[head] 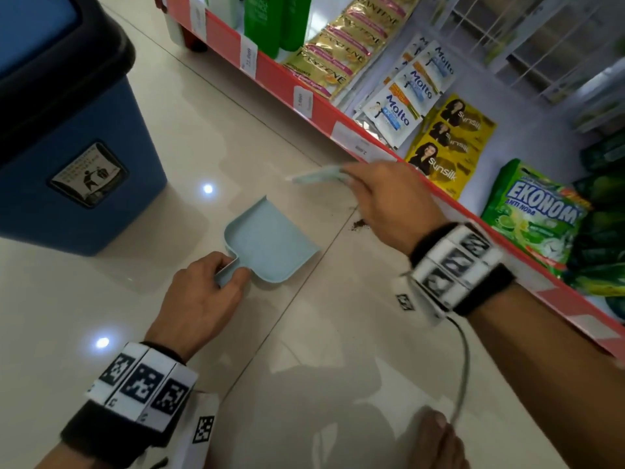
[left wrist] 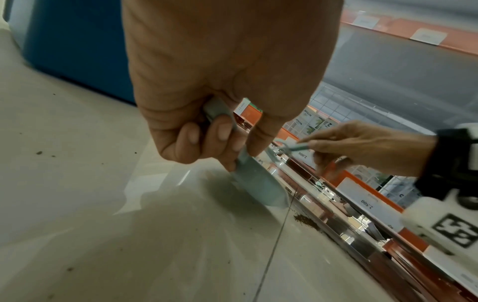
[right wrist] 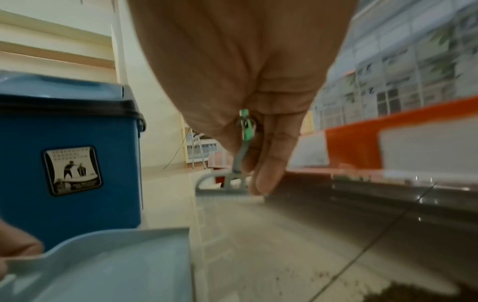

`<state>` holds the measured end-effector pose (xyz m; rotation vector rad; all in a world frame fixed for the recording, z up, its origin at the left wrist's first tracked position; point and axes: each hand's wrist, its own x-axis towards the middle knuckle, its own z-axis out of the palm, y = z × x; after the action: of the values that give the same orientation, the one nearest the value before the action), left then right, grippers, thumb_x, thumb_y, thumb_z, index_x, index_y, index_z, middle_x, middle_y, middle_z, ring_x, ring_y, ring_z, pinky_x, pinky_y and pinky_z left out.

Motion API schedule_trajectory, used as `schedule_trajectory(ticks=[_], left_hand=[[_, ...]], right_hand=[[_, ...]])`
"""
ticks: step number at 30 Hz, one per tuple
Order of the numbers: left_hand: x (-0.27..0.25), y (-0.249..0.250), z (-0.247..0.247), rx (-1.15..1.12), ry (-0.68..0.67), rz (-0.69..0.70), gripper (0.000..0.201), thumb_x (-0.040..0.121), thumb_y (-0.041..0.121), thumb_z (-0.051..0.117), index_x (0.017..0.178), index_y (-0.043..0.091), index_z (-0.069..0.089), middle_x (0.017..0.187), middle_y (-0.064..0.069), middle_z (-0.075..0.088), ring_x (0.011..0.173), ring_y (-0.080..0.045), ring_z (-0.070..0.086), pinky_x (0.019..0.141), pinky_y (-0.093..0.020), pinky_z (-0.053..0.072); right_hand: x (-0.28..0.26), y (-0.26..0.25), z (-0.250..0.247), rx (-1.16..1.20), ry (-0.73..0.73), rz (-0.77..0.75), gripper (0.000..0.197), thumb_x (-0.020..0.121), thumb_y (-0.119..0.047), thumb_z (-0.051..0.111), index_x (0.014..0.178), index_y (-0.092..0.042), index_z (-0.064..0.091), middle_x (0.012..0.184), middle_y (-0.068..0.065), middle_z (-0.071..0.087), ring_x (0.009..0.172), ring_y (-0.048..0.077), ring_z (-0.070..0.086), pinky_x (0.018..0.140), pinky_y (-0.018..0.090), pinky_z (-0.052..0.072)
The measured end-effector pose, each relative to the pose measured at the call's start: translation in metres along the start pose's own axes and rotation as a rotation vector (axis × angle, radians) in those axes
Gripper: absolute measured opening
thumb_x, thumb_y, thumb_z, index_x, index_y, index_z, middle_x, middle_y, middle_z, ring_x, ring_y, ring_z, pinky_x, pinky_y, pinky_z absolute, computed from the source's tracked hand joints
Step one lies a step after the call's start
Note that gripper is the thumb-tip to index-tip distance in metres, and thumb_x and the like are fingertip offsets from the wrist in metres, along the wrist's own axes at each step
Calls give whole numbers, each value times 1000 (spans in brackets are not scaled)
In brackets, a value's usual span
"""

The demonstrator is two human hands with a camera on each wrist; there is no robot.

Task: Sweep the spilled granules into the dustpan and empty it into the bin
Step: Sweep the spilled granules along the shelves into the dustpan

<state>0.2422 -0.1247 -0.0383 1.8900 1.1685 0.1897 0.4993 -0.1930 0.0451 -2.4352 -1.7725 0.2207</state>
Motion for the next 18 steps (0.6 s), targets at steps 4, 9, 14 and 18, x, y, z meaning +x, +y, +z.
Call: schedule_trajectory(ticks=[4, 9, 14, 18], left_hand=[[-1, 3, 0, 39, 0, 9, 39, 95, 41, 55, 75, 8, 58, 65, -10, 58, 57, -19, 50, 54, -31, 40], [-7, 0, -6, 51, -2, -3, 34, 94, 39, 56, 75, 11, 58, 66, -6, 59, 59, -19, 53, 53, -29, 39], [-9, -3, -10, 48, 5, -6, 34, 94, 37, 57, 73, 11, 58, 64, -5, 58, 57, -17, 51, 53, -29, 38], [-10, 0, -7, 49, -22, 3, 35, 94, 37, 57, 76, 8, 59, 67, -11, 60, 59, -21, 53, 56, -31, 41]], right_hand=[[16, -8, 20, -2, -50, -96, 33, 103, -17, 42, 133, -20, 56, 94, 11, 62, 85, 23, 60, 76, 35, 52], [-28, 39, 18, -35, -206, -50, 31, 103, -18, 40, 125, -17, 63, 98, 12, 64, 87, 23, 61, 73, 29, 45], [-57, 75, -8, -48, -193, -11, 29, 101, -19, 46, 122, -17, 66, 85, 8, 60, 76, 23, 53, 68, 38, 45], [-41, 58, -5, 50, -108, -99, 33, 102, -21, 45, 131, -20, 60, 87, 5, 59, 77, 20, 51, 67, 32, 39]])
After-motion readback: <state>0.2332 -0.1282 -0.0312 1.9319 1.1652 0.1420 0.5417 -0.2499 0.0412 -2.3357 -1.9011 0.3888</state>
